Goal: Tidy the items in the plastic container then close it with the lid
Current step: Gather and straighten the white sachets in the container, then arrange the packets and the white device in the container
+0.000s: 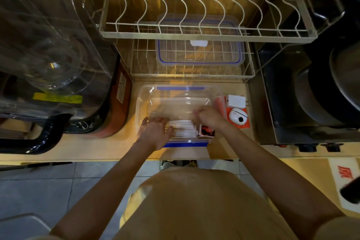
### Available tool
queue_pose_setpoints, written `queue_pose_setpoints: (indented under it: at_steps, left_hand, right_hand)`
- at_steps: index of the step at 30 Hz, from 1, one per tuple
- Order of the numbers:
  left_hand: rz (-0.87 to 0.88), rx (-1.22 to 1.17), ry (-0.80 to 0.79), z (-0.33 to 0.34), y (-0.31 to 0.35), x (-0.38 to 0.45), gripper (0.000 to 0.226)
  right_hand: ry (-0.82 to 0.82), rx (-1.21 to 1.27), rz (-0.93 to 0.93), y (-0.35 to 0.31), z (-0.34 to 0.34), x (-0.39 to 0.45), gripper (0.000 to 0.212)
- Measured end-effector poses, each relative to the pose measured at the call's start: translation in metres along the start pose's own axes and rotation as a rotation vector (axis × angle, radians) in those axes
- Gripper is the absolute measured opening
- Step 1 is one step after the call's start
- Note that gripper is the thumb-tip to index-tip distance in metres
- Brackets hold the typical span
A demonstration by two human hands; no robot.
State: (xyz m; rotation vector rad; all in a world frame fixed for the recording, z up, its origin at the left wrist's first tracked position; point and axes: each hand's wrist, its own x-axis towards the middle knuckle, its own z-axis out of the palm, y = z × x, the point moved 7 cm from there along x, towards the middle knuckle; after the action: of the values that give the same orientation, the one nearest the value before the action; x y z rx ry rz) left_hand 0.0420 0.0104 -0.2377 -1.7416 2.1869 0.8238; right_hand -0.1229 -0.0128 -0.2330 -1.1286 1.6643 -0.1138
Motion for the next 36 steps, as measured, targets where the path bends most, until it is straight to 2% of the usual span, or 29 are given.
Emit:
queue_pose_setpoints:
  at_steps: [2,4,6,8,15,20,25,29,32,34,36]
  left_hand:
    - [0.004,-0.001,-0.01,0.002,-0.001,0.001,0.046]
    - [0.008,0.004,-0.018,0.004,-0.002,0.002,0.047]
    - [0.014,0.005,-0.014,0.003,-0.001,0.002,0.046]
    - [0.018,0.007,-0.007,0.001,0.0,0.001,0.046]
    - [-0.002,-0.001,-0.01,-0.001,0.001,-0.001,0.045]
    - [0.0,-0.019,0.017,-0.003,0.002,-0.002,0.043]
    - [0.017,-0.012,0.017,-0.003,0.002,-0.002,0.044]
    - [0.018,-0.011,-0.006,-0.003,0.002,-0.002,0.046]
    - [0.024,0.025,-0.05,-0.002,0.002,-0.001,0.05]
    - [0.048,0.081,-0.064,-0.005,0.007,0.002,0.053]
    - [0.097,0.135,-0.064,-0.011,0.017,0.006,0.052]
  right_hand:
    - [-0.051,0.168,0.164,0.011,-0.002,-0.005,0.027]
    - [-0.121,0.319,0.302,0.022,0.001,-0.01,0.048]
    - [-0.179,0.394,0.372,0.025,0.007,-0.012,0.065]
    - [-0.185,0.451,0.418,0.024,0.014,-0.014,0.072]
    - [-0.151,0.362,0.421,0.02,0.027,-0.013,0.069]
    - [-0.17,0.515,0.418,0.015,0.032,-0.016,0.062]
    - [-0.14,0.562,0.456,0.018,0.022,-0.022,0.062]
    - [-0.156,0.46,0.389,0.016,0.016,-0.021,0.062]
    - [-0.127,0.334,0.273,0.011,-0.006,-0.025,0.045]
    - [-0.058,0.289,0.149,0.006,-0.026,-0.03,0.031]
    - [0.035,0.254,0.048,0.005,-0.045,-0.037,0.027]
